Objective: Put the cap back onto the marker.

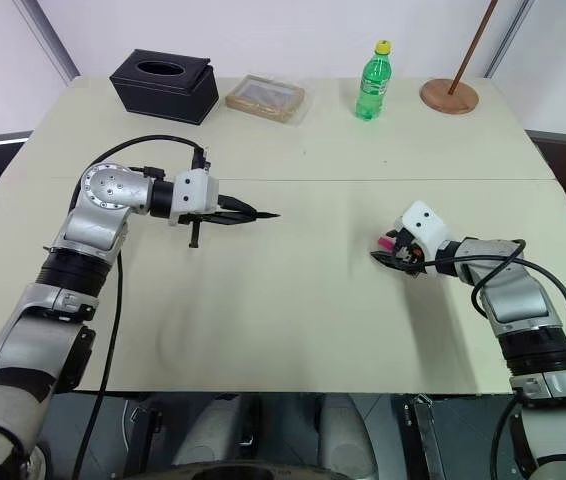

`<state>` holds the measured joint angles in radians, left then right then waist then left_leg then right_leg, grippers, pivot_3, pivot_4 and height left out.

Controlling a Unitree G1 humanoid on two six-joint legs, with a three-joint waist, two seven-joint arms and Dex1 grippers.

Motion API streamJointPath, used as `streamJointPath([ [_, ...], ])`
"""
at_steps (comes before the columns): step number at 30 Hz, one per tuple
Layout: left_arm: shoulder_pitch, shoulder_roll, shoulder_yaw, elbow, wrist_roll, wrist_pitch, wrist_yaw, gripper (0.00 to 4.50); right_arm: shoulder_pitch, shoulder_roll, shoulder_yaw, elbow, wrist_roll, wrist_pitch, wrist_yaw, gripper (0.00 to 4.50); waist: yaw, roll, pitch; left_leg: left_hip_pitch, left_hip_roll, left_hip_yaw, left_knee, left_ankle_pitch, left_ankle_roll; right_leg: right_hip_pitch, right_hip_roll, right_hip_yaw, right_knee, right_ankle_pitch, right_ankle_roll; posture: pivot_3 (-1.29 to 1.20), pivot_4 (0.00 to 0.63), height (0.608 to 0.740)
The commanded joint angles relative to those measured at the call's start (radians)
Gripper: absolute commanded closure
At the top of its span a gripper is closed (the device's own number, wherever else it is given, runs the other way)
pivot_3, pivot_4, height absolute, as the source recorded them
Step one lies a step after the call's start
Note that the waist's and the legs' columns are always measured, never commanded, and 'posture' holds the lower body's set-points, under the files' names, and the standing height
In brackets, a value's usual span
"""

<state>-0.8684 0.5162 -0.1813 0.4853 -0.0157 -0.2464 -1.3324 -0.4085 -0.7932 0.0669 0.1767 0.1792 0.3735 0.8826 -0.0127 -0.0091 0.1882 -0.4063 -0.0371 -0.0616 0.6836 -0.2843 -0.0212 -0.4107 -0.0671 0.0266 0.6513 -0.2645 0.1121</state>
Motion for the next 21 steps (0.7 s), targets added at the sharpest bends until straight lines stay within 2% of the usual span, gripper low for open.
streamJointPath([
  [1, -0.015, 0.015, 0.004, -0.029, -0.017, -0.005, 0.006, 4.41, 0.018, -0.002, -0.026, -0.001, -0.005, -0.009, 0.003, 1.71, 0.001, 0.0, 0.0, 0.0, 0.0, 0.0, 0.0, 0.0, 0.0, 0.0, 0.0, 0.0, 0.0, 0.0, 0.0, 0.0, 0.15, 0.74],
  [14, -0.042, 0.002, -0.007, 0.008, -0.009, -0.036, 0.009, 4.41, 0.052, -0.009, -0.044, 0.028, -0.018, -0.027, 0.007, 1.71, 0.002, 0.0, 0.0, 0.0, 0.0, 0.0, 0.0, 0.0, 0.0, 0.001, 0.0, 0.0, 0.0, 0.0, 0.0, 0.0, 0.15, 0.74],
  [17, -0.046, 0.001, -0.009, 0.014, -0.009, -0.042, 0.012, 4.5, 0.053, -0.008, -0.044, 0.027, -0.019, -0.027, 0.007, 2.55, 0.003, 0.0, 0.0, 0.0, 0.0, 0.0, 0.0, 0.0, 0.0, 0.001, 0.0, 0.0, 0.0, 0.0, 0.0, 0.0, 0.15, 0.74],
  [19, -0.047, 0.001, -0.01, 0.015, -0.009, -0.043, 0.012, 4.5, 0.053, -0.006, -0.044, 0.027, -0.021, -0.029, 0.005, 3.52, 0.002, 0.0, 0.0, 0.0, 0.0, 0.0, 0.0, 0.0, 0.0, 0.001, 0.0, 0.0, 0.0, 0.0, 0.0, 0.0, 0.15, 0.74],
  [20, -0.047, 0.002, -0.01, 0.016, -0.009, -0.044, 0.013, 4.5, 0.053, -0.006, -0.044, 0.028, -0.022, -0.029, 0.005, 4.15, 0.002, 0.0, 0.0, 0.0, 0.0, 0.0, 0.0, 0.0, 0.0, 0.001, 0.0, 0.0, 0.0, 0.0, 0.0, 0.0, 0.15, 0.74],
  [21, -0.047, 0.002, -0.01, 0.016, -0.009, -0.045, 0.013, 4.5, 0.052, -0.005, -0.044, 0.029, -0.023, -0.03, 0.005, 4.45, 0.001, 0.0, 0.0, 0.0, 0.0, 0.0, 0.0, 0.0, 0.0, 0.001, 0.0, 0.0, 0.0, 0.0, 0.0, 0.0, 0.15, 0.74],
])
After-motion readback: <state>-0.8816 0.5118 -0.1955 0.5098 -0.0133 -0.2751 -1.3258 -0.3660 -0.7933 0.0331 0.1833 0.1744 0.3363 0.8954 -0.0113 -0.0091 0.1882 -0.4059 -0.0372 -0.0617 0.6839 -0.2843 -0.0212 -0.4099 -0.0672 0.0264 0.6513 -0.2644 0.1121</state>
